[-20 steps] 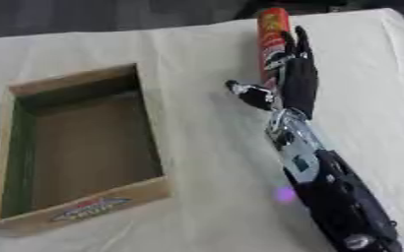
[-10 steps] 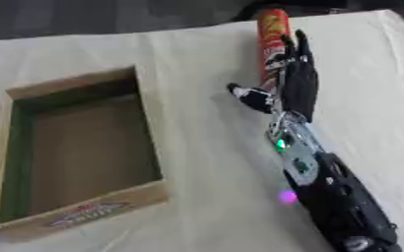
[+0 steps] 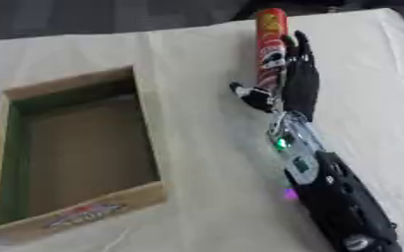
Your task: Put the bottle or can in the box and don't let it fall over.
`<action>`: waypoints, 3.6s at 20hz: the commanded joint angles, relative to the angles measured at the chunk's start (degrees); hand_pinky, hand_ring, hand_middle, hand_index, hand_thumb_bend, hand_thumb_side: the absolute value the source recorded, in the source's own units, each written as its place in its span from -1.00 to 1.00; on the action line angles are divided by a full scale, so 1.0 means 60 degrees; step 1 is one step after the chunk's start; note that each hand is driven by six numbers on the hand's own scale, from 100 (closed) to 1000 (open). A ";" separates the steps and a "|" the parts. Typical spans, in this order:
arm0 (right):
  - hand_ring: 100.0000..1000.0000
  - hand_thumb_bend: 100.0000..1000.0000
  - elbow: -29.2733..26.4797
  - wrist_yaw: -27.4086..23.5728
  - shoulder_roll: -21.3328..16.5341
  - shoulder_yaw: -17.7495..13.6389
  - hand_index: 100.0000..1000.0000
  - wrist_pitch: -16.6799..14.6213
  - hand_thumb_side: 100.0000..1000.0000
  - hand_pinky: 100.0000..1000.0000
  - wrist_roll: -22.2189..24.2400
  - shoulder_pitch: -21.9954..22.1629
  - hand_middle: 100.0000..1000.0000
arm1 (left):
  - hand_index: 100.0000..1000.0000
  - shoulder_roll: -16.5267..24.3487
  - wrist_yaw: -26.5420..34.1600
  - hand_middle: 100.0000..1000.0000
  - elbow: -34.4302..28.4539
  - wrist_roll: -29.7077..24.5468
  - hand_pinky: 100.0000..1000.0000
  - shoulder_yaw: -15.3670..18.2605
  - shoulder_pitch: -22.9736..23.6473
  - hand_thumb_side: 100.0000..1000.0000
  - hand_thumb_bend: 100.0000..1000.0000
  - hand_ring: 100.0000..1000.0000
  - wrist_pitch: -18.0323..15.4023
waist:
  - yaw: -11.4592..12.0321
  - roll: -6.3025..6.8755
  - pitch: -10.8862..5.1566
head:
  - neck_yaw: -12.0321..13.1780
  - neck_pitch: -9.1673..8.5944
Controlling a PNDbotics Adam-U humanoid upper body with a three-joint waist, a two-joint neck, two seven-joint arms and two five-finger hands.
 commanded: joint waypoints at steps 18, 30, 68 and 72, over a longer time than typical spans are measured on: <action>0.70 0.68 0.0008 0.0462 -0.0250 -0.0222 0.66 0.2427 -0.67 0.22 -0.2601 -0.0301 0.79 | 0.21 0.0116 0.0042 0.54 -0.0093 -0.0090 0.74 0.0005 -0.0086 -0.50 1.00 0.63 -0.0017 | 0.0067 0.0035 -0.0115 | -0.0050 -0.0189; 0.71 0.66 0.0200 0.0777 -0.0277 -0.0141 0.64 0.2417 -0.68 0.26 -0.2601 -0.0493 0.78 | 0.21 0.0090 0.0060 0.54 -0.0104 -0.0119 0.74 -0.0017 -0.0124 -0.50 1.00 0.64 -0.0009 | 0.0164 0.0024 -0.0085 | -0.0058 -0.0230; 0.63 0.64 0.0862 0.0529 -0.0344 -0.0261 0.61 0.2572 -0.70 -0.14 -0.2601 -0.0703 0.76 | 0.21 0.0054 0.0081 0.55 -0.0092 -0.0213 0.75 -0.0021 -0.0117 -0.51 1.00 0.64 -0.0041 | 0.0098 0.0108 0.0013 | -0.0114 -0.0362; 0.62 0.63 0.0880 0.0501 -0.0342 -0.0283 0.61 0.2524 -0.70 -0.18 -0.2601 -0.0717 0.76 | 0.21 0.0047 0.0088 0.55 -0.0090 -0.0237 0.75 -0.0022 -0.0121 -0.51 1.00 0.64 -0.0043 | 0.0097 0.0115 0.0026 | -0.0117 -0.0367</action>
